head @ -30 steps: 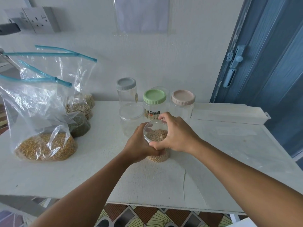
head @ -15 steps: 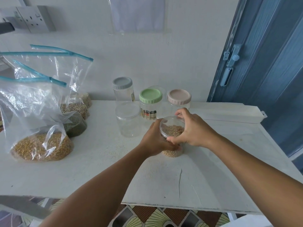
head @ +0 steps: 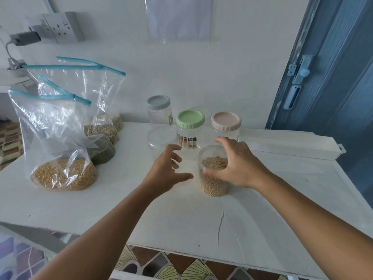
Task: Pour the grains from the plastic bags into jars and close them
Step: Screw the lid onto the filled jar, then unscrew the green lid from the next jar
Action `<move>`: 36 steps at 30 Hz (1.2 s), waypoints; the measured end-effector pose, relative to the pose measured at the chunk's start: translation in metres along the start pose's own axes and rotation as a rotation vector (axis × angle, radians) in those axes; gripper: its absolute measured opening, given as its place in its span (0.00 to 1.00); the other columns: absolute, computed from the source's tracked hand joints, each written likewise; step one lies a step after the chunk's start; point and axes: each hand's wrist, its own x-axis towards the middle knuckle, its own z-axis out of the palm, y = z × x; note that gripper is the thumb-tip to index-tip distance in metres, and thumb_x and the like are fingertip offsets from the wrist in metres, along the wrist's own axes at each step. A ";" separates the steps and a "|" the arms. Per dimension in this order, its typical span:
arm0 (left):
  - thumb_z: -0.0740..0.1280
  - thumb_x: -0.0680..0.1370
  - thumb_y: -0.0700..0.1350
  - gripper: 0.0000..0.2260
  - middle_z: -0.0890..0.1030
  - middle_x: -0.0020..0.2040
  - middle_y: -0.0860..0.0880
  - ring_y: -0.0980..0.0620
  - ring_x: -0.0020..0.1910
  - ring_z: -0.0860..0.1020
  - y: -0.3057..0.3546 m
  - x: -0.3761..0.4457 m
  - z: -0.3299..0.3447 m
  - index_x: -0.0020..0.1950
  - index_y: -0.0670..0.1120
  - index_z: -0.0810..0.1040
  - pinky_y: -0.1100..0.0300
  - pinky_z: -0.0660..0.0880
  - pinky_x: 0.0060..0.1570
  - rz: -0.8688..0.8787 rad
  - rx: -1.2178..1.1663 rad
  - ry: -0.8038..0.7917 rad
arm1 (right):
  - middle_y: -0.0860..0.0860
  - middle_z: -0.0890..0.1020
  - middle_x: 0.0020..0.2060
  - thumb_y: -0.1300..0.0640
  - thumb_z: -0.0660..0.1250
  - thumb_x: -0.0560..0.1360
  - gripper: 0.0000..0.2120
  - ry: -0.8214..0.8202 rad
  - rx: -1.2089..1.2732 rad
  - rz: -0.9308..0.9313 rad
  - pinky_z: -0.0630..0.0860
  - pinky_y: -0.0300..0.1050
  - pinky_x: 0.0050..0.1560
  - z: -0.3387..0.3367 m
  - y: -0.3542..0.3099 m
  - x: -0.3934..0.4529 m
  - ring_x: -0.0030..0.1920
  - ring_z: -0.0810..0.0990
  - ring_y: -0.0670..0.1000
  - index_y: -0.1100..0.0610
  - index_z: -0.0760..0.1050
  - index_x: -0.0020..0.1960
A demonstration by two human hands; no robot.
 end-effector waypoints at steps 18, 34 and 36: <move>0.77 0.69 0.67 0.45 0.71 0.73 0.45 0.40 0.72 0.68 0.004 0.088 -0.083 0.80 0.51 0.67 0.45 0.70 0.70 -0.006 0.657 -0.158 | 0.57 0.66 0.75 0.34 0.63 0.78 0.33 -0.038 -0.535 -0.007 0.68 0.59 0.67 -0.008 -0.077 0.114 0.72 0.64 0.61 0.45 0.61 0.79; 0.76 0.73 0.63 0.44 0.58 0.80 0.41 0.35 0.77 0.58 -0.035 0.108 -0.103 0.82 0.53 0.58 0.40 0.60 0.76 0.118 0.636 -0.107 | 0.57 0.69 0.73 0.40 0.69 0.79 0.28 0.002 -0.346 0.046 0.64 0.55 0.70 0.008 -0.111 0.090 0.73 0.68 0.60 0.40 0.69 0.77; 0.79 0.71 0.60 0.49 0.52 0.81 0.43 0.39 0.78 0.52 -0.036 0.089 -0.100 0.83 0.54 0.53 0.40 0.53 0.78 0.201 0.471 -0.035 | 0.56 0.68 0.75 0.40 0.70 0.78 0.28 0.007 -0.296 0.026 0.64 0.54 0.72 0.012 -0.112 0.085 0.74 0.66 0.59 0.41 0.70 0.77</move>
